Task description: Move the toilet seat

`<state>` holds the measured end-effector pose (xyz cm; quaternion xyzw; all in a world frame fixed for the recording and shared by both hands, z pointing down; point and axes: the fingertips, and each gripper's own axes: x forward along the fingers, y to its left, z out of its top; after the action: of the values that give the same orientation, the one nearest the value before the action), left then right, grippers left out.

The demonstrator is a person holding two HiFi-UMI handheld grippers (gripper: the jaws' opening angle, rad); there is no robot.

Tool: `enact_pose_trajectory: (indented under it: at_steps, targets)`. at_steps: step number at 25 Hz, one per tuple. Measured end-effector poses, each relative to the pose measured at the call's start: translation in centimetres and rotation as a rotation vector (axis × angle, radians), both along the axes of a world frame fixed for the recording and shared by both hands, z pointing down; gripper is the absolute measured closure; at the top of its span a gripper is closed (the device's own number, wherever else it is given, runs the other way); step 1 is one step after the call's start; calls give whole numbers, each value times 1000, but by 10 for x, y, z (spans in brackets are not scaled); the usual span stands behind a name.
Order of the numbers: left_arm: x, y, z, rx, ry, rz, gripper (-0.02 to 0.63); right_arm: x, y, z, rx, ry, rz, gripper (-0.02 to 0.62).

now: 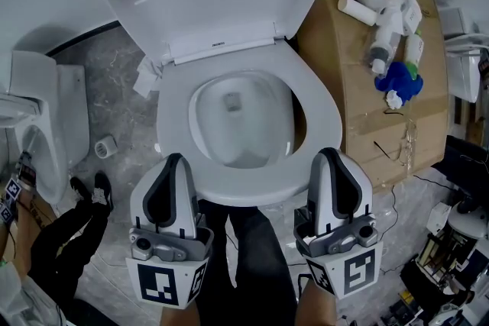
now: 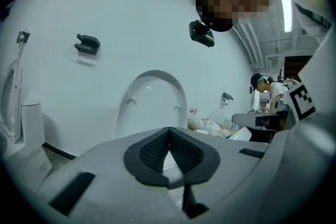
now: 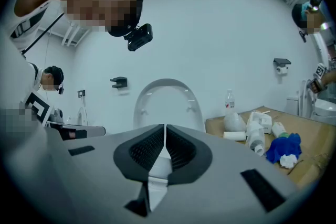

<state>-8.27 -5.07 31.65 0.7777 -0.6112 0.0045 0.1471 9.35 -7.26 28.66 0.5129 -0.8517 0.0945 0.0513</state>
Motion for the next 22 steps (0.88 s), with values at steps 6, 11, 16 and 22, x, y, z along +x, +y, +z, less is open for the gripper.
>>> enact_pose_trajectory:
  at_steps: [6,11,16,22]
  targets:
    - [-5,-11,-9,23,2,-13,596,-5,-13,-9,26,2,-7,574]
    - [-8,-18,-14,33,2,-24,597,-8,-21,-15,38,6,-18,574]
    - [-10,-25,-18,34,0,-29,597,-10,-29,-20,50,6,-22,575]
    - [-15,-35,-24,46,0,-37,597,-17,-43,-30,70,-4,-24,575]
